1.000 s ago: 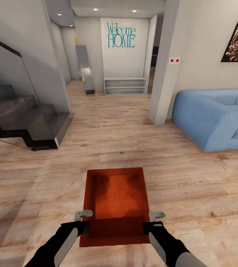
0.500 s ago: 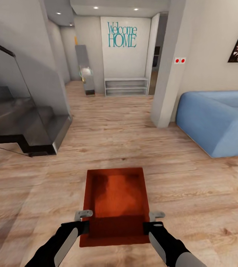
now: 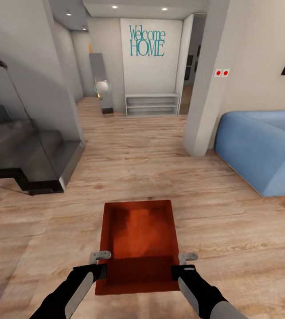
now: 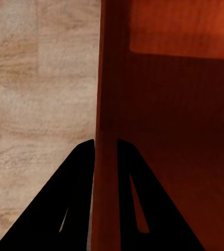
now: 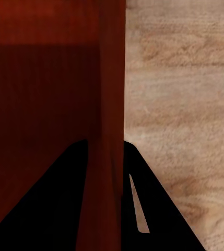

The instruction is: Move the two storage containers from the living room to the garage. In the garage, place one container on the floor and stack the other container on top of it (either order is fine).

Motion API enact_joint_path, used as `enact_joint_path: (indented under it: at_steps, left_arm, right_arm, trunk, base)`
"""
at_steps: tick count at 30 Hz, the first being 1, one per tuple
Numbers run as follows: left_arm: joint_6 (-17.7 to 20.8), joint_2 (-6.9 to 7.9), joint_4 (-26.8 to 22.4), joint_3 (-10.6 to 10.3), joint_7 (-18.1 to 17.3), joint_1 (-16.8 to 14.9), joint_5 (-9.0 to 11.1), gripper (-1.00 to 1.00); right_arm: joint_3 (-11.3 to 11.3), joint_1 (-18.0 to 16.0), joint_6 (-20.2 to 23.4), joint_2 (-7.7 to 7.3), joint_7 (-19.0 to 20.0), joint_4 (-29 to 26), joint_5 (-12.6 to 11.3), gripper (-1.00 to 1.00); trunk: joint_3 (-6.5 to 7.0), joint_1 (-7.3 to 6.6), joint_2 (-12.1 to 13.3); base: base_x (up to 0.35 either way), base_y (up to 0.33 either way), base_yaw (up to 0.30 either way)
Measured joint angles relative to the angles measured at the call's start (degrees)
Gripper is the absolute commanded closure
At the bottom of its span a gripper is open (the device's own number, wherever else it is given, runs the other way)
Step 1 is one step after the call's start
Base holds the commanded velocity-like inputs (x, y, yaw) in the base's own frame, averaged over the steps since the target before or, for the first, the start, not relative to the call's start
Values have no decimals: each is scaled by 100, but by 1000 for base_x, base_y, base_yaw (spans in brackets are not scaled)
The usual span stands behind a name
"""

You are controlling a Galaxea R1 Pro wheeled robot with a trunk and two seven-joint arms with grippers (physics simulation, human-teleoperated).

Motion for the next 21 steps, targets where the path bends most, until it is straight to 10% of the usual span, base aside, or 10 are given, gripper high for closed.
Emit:
enact_joint_path:
  at_steps: [21]
  left_arm:
    - [2, -1, 1, 1, -1, 0, -1, 100]
  right_arm:
    - [-2, 0, 3, 0, 2, -1, 3, 100]
  trunk:
    - [0, 0, 0]
  base:
    - [341, 0, 0]
